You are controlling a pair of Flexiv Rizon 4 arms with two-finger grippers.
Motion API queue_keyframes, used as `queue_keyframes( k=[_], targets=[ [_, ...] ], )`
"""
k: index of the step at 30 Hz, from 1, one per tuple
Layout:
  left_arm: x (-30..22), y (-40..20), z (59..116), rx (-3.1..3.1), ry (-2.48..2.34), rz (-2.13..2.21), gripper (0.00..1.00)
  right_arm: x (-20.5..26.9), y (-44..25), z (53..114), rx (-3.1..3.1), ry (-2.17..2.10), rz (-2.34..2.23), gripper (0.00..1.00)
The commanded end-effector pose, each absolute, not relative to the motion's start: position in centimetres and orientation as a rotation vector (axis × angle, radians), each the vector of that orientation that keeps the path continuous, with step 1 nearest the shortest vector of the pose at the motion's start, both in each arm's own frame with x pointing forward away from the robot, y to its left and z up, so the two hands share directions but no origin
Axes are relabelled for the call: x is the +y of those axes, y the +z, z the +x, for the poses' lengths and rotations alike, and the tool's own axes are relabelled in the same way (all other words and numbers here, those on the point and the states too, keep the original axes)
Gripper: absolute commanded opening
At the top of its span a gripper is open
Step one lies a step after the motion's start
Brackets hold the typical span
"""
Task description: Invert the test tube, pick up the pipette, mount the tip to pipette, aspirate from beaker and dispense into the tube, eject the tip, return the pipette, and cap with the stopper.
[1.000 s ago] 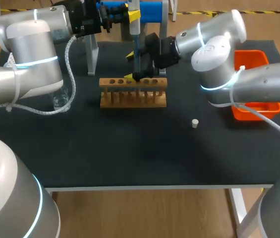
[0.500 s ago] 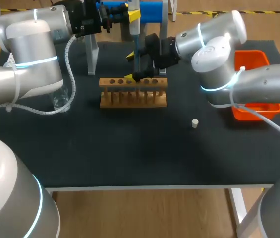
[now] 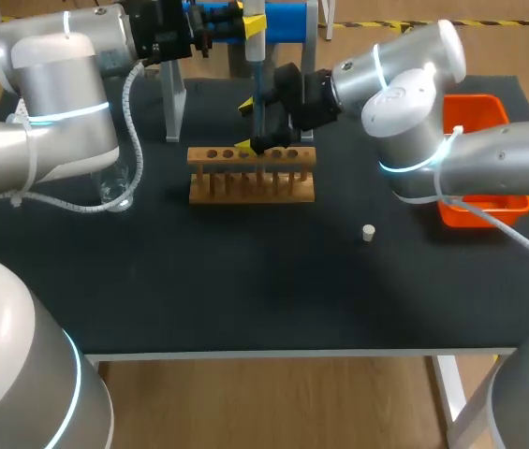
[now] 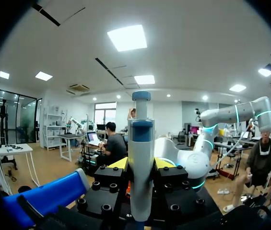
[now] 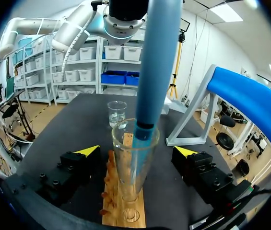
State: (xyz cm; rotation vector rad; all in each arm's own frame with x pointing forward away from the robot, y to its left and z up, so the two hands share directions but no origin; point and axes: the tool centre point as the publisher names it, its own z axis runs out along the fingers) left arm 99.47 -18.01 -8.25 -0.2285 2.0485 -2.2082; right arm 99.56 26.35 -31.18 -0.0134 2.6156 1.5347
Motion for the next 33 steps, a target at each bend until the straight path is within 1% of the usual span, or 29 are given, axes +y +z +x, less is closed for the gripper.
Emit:
queue_keyframes(
  k=[1, 33],
  targets=[
    [-18.0, -7.8, 99.3, 2.056, -2.199, -0.232, 0.0, 26.3, -31.2, 99.5, 2.616, 1.534, -0.012, 1.0],
    [-18.6, -5.4, 98.6, 2.072, -2.155, -0.211, 0.0, 26.3, -31.2, 99.5, 2.616, 1.534, -0.012, 1.0]
  ],
)
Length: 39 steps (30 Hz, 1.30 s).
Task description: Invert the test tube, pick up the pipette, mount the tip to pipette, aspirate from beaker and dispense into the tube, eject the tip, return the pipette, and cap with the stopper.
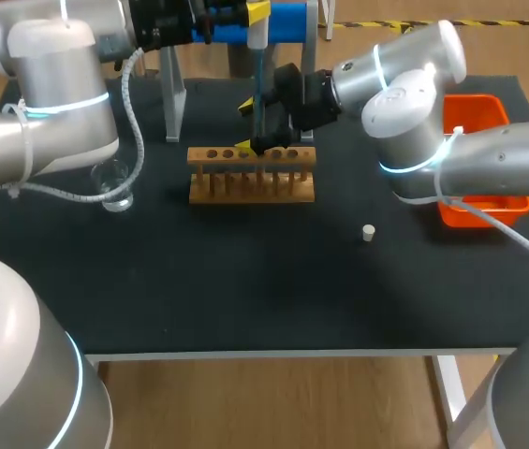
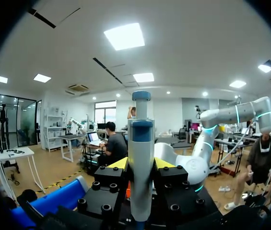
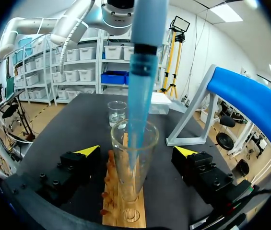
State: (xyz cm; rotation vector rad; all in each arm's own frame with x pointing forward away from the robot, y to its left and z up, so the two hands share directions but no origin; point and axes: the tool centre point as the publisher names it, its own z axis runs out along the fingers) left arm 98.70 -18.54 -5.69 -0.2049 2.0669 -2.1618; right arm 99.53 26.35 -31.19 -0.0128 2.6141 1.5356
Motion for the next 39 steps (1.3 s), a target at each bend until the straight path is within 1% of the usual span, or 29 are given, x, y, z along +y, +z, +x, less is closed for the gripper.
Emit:
queue_keyframes(
  k=[1, 39],
  targets=[
    [-18.6, -5.3, 98.6, 2.073, -2.153, -0.211, 0.0, 26.3, -31.2, 99.5, 2.616, 1.534, -0.012, 1.0],
    [-19.1, -2.2, 97.1, 2.062, -2.082, -0.166, 0.0, 26.3, -31.2, 99.5, 2.616, 1.534, -0.012, 1.0]
  ],
)
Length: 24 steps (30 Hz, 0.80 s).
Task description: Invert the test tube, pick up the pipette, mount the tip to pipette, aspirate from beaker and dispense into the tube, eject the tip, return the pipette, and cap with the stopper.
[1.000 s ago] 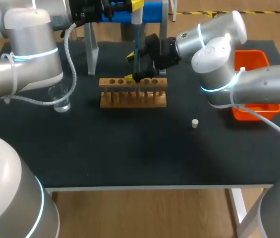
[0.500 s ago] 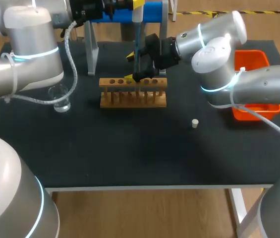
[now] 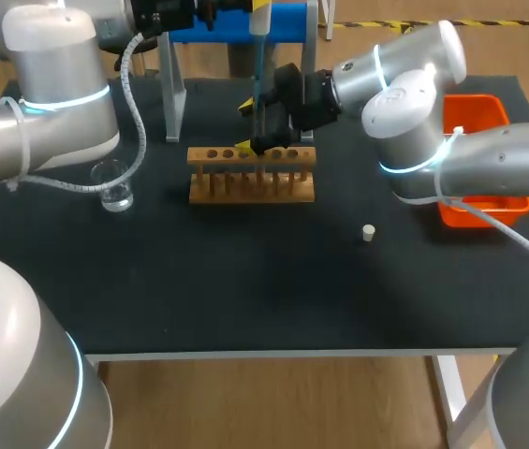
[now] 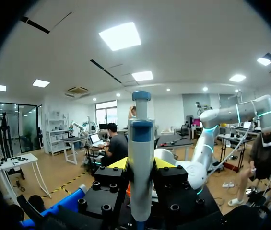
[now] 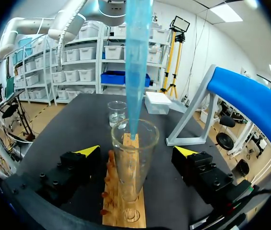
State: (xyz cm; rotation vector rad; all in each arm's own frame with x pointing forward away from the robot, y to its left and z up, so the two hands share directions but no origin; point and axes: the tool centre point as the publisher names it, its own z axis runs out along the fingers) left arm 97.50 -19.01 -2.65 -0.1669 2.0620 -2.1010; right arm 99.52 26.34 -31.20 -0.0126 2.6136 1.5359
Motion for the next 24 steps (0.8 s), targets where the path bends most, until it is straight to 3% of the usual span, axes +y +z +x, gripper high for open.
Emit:
queue_keyframes(
  k=[1, 24],
  targets=[
    [-19.1, -2.0, 97.1, 2.063, -2.079, -0.161, 0.0, 26.3, -31.2, 99.5, 2.616, 1.534, -0.012, 1.0],
    [-15.1, -2.3, 92.8, 1.973, -2.037, -0.246, 0.0, 26.3, -31.2, 99.5, 2.616, 1.534, -0.012, 1.0]
  ],
)
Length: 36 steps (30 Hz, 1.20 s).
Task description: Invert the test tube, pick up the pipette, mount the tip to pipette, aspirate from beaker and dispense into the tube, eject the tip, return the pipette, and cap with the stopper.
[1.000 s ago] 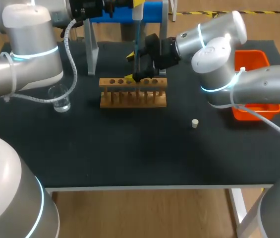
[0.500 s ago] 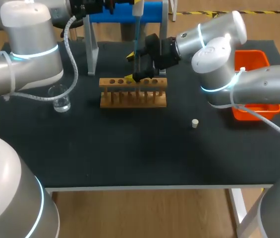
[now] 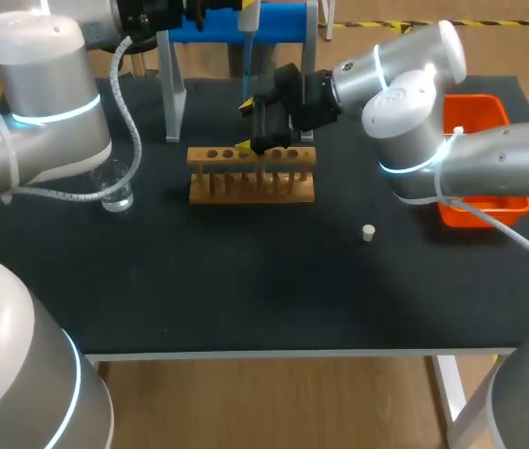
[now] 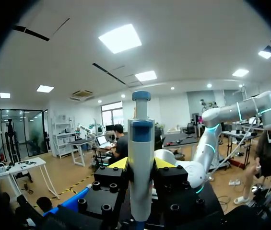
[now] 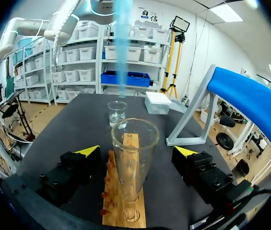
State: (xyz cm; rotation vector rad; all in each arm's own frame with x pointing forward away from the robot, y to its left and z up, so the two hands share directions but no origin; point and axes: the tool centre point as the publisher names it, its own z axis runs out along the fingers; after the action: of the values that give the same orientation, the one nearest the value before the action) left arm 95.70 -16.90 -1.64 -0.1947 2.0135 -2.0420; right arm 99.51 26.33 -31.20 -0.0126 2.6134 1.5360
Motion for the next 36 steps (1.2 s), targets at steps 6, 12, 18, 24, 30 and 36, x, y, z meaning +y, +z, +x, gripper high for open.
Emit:
queue_keyframes(
  k=[6, 12, 18, 24, 30, 36],
  targets=[
    [-13.8, -4.4, 89.9, 1.961, -2.048, -0.336, 0.0, 26.3, -31.2, 99.5, 2.616, 1.534, -0.012, 1.0],
    [-14.0, -6.6, 87.5, 1.99, -2.074, -0.379, 0.0, 26.3, -31.2, 99.5, 2.616, 1.534, -0.012, 1.0],
    [-15.2, -8.0, 86.2, 1.994, -2.096, -0.398, 0.0, 26.3, -31.2, 99.5, 2.616, 1.534, -0.012, 1.0],
    [-16.8, -8.9, 85.8, 2.002, -2.129, -0.372, 0.0, 26.3, -31.2, 99.5, 2.616, 1.534, -0.012, 1.0],
    [-18.3, -9.4, 85.9, 2.021, -2.15, -0.326, 0.0, 26.3, -31.2, 99.5, 2.616, 1.534, -0.012, 1.0],
    [-19.0, -9.7, 85.9, 2.04, -2.147, -0.294, 0.0, 26.3, -31.2, 99.5, 2.616, 1.534, -0.012, 1.0]
  ],
)
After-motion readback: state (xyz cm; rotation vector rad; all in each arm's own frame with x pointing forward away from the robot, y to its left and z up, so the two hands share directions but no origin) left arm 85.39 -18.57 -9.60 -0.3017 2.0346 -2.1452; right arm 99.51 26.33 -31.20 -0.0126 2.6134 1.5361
